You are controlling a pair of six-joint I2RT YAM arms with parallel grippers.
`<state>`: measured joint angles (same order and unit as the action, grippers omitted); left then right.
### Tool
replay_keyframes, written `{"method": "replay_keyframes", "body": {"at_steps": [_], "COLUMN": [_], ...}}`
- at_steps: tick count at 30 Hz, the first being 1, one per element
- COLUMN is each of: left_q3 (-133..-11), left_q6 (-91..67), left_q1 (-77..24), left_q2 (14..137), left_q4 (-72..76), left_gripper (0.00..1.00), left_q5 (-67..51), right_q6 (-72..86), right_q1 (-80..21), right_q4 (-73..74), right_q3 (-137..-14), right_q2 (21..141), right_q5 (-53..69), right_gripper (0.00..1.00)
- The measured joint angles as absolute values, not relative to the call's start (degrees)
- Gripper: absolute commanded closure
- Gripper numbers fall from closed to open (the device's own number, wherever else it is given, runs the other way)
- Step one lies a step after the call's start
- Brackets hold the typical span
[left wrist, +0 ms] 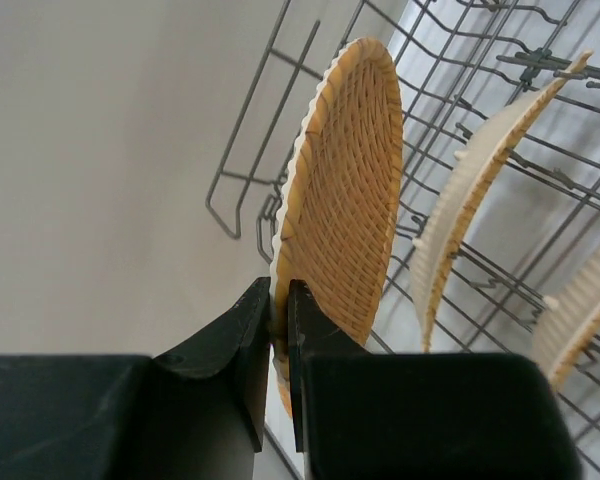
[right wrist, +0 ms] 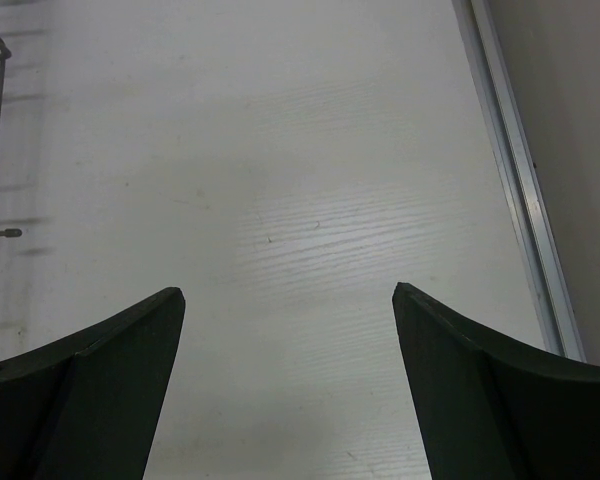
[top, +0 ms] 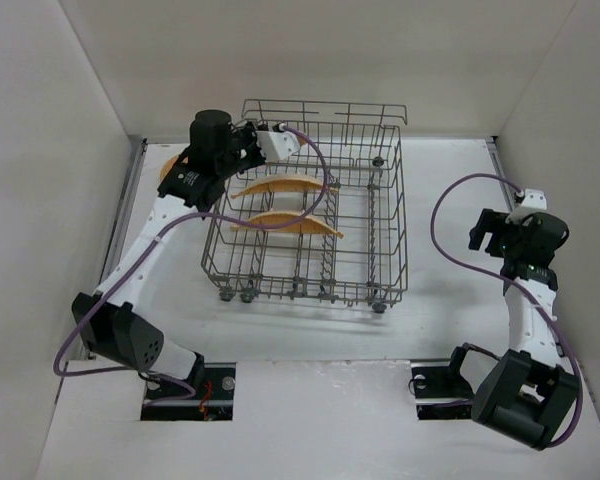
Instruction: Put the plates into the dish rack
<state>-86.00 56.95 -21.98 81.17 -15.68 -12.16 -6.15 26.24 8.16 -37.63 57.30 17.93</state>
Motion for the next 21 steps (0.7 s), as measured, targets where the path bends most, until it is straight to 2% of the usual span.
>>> {"method": "replay_keyframes", "body": {"at_steps": [10,21], "left_q3": [-94.04,-95.31], "left_q6": [66.17,65.08], "left_q1": [-27.55,-38.02], "left_q2": [91.68,94.37], "left_q4": [-11.73,-10.98], "left_gripper": [0.94,0.95], "left_q5": [-20.12,-24.86], "right_q6": [-5.74,-5.65], "right_q1": [26.35,27.24], "right_q4": [7.44,6.55], "right_q3": [-37.21,-36.58], "right_q2": [56.71,56.51], "right_q5": [17.15,16.71], "right_gripper": [0.09,0.09]}}
